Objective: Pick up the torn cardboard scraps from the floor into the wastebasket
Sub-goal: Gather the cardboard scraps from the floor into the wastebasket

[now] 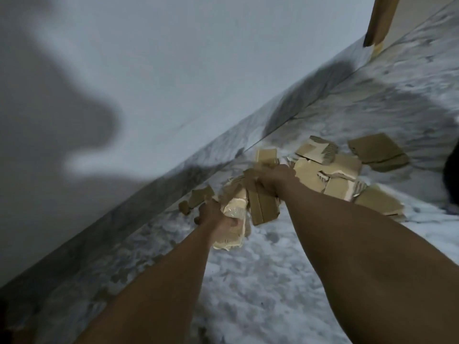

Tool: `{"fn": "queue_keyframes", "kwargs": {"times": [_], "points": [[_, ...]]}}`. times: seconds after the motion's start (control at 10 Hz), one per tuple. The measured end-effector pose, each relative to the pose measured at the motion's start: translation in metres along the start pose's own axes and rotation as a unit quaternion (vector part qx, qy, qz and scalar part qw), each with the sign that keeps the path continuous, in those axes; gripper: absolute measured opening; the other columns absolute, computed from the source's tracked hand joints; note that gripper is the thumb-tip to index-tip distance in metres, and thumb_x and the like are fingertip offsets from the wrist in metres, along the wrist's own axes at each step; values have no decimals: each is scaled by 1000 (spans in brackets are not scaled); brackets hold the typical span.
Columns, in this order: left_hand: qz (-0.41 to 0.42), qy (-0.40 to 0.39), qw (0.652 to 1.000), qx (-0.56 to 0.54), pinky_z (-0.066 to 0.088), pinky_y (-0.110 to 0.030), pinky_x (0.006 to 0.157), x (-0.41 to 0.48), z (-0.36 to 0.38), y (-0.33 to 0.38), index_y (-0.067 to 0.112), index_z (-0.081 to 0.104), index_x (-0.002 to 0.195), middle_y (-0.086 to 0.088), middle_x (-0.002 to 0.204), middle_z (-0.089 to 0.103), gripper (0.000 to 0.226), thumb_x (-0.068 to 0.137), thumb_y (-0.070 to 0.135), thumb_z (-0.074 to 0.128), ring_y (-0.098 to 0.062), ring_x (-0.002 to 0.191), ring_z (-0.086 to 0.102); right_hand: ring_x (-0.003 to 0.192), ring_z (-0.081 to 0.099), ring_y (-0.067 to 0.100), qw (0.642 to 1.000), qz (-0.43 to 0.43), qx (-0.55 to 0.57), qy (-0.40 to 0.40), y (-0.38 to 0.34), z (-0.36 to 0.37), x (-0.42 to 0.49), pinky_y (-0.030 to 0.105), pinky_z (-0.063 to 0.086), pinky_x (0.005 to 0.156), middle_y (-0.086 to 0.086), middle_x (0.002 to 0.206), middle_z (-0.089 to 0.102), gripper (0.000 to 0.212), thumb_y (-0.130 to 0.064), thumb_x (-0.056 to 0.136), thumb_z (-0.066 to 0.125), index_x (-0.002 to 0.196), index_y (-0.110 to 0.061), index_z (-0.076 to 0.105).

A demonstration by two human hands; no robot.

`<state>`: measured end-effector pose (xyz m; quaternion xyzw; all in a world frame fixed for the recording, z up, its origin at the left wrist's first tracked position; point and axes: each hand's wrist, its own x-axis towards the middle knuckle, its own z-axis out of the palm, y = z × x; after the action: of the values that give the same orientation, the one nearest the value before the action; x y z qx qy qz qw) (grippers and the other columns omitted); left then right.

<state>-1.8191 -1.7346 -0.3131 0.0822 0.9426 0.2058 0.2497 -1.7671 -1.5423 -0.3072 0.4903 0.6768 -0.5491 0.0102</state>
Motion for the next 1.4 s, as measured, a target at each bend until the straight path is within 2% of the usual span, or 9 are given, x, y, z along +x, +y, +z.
{"fn": "queue_keyframes", "kwargs": {"times": [0.2,0.3,0.4,0.6,0.7,0.8,1.0,1.3,1.4], "points": [[44,3,987,-156,56,-23,70,-25,-19,-45,11,72,98,2,87,74,38,64,15,89,-9,78,69,122,52,39,977,-66,-199,29,-21,33,15,52,42,101,14,129,57,43,-39,86,58,123,-17,58],[16,-9,975,-219,62,-42,70,-23,-34,-83,7,72,93,-9,86,76,35,63,14,88,-23,76,74,105,62,36,961,-105,-254,25,-27,45,28,46,51,84,9,112,64,28,-36,81,58,104,-20,61],[45,-1,979,-198,57,-26,56,-6,-57,-89,11,70,86,6,71,74,23,73,-4,80,-11,67,72,104,61,35,966,-106,-233,24,-22,47,31,40,49,80,7,110,62,36,-34,77,61,107,-16,61],[159,-45,983,-77,49,-15,68,31,-89,-54,14,70,91,12,80,65,25,74,-1,80,15,67,59,88,66,28,993,-25,-40,-104,-31,23,27,37,59,69,15,107,64,55,-25,67,82,113,-5,60],[148,-56,987,18,44,-24,75,46,-87,-34,7,66,107,-1,88,64,34,77,14,80,-9,83,62,86,71,26,980,-13,20,-196,-40,10,21,34,58,65,14,102,71,40,-24,78,80,111,-8,64],[174,-56,980,74,47,-25,83,59,-73,-32,7,68,112,-9,109,70,44,73,19,84,-21,107,65,96,70,25,959,-85,-34,-268,-43,5,13,35,59,78,9,105,73,37,-21,77,82,110,-10,68],[143,-54,983,106,57,-39,83,73,-67,-40,13,70,109,0,99,73,59,59,39,87,-17,98,68,131,35,43,878,-156,-424,-160,-32,43,6,51,40,107,10,146,26,133,-66,41,86,151,-31,20],[118,-28,993,-13,56,-31,78,63,-65,-52,14,70,110,4,100,72,55,59,21,90,-13,94,68,97,49,25,851,-216,-445,-175,-26,53,0,43,51,92,7,124,30,68,-39,59,91,111,-17,54],[75,-2,994,-83,56,-29,79,55,-59,-64,16,71,108,5,99,73,53,59,21,89,-11,92,68,94,52,24,880,-234,-375,-175,-20,50,-3,35,46,75,5,114,45,81,-26,60,92,121,-16,41]]}}
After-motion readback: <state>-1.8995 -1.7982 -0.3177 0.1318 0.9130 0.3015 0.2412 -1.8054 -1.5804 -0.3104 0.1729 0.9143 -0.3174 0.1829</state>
